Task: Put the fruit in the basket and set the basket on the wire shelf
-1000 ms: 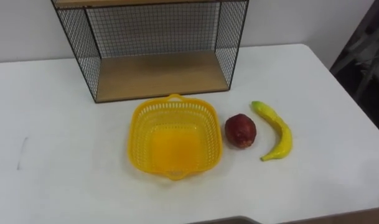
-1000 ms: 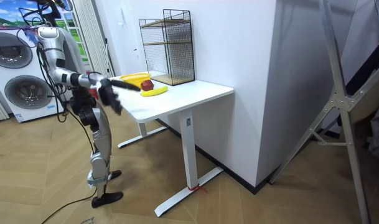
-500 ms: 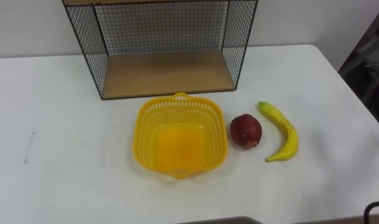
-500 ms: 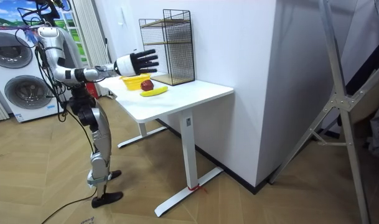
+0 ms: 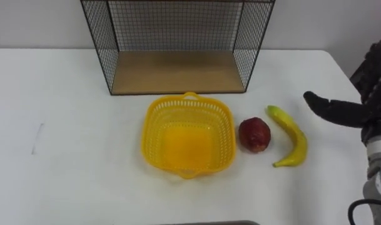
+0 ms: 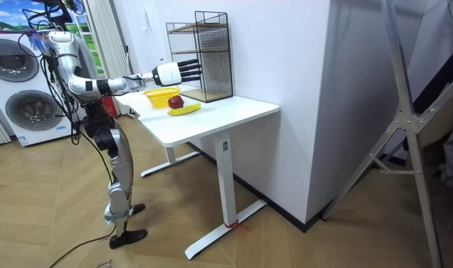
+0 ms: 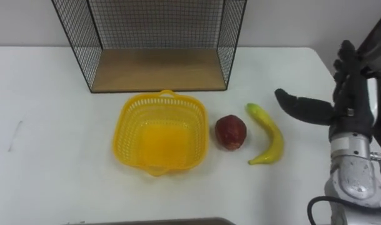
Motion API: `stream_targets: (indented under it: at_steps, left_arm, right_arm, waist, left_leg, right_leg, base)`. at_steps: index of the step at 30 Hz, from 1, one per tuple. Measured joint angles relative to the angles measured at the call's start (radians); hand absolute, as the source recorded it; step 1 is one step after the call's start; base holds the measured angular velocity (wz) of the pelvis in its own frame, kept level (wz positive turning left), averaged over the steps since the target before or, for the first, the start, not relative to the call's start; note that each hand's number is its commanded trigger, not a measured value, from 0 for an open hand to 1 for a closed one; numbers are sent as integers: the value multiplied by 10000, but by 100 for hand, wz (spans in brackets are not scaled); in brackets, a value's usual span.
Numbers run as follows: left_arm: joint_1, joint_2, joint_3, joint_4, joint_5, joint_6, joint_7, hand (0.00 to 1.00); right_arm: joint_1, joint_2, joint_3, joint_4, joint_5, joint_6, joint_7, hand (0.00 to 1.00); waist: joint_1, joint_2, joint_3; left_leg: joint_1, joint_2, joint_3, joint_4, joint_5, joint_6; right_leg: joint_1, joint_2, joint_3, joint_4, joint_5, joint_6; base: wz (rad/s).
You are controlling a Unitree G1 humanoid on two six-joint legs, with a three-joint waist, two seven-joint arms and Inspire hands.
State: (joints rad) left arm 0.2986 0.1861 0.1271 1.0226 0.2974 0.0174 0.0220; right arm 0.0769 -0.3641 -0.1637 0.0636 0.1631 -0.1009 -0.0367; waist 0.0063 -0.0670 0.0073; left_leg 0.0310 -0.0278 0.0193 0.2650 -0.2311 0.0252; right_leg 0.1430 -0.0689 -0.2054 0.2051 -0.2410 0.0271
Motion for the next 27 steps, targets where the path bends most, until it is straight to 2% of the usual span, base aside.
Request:
stream_targets:
  at_steps: [7, 14, 19, 27]
  left_arm:
    - [-181, 105, -347, -1, 128, 91, -346, 0]
    - [-345, 129, -351, 190, 127, 238, -482, 0]
    - [-359, 140, -420, 199, 128, 240, -516, 0]
    - [-351, 156, -527, 199, 203, 240, -523, 0]
  right_arm:
    - [-6, -9, 586, 1, -619, 394, 1310, 0]
    - [-6, -9, 643, 2, -1246, 510, 2043, 0]
    - [0, -8, 734, 38, -1371, 512, 2540, 0]
    - [1, -6, 934, 40, -1588, 587, 3209, 0]
  waist:
    - [37, -46, -11]
    - [121, -40, -5]
    - [256, -21, 2]
    - [279, -19, 2]
  left_leg:
    - [-38, -7, -75, 76, 0, 0]
    - [-36, -1, -111, 87, 0, 0]
    - [-15, 0, -127, 98, 1, -1]
    - [-21, 1, -131, 117, 2, 0]
  right_leg:
    - [18, -10, -113, 31, 0, -1]
    - [3, -10, -150, 144, 0, -1]
    - [7, -10, -152, 148, 4, -7]
    - [45, -6, -156, 145, 13, -20]
  base:
    - [3]
    - [1]
    - [0]
    - [0]
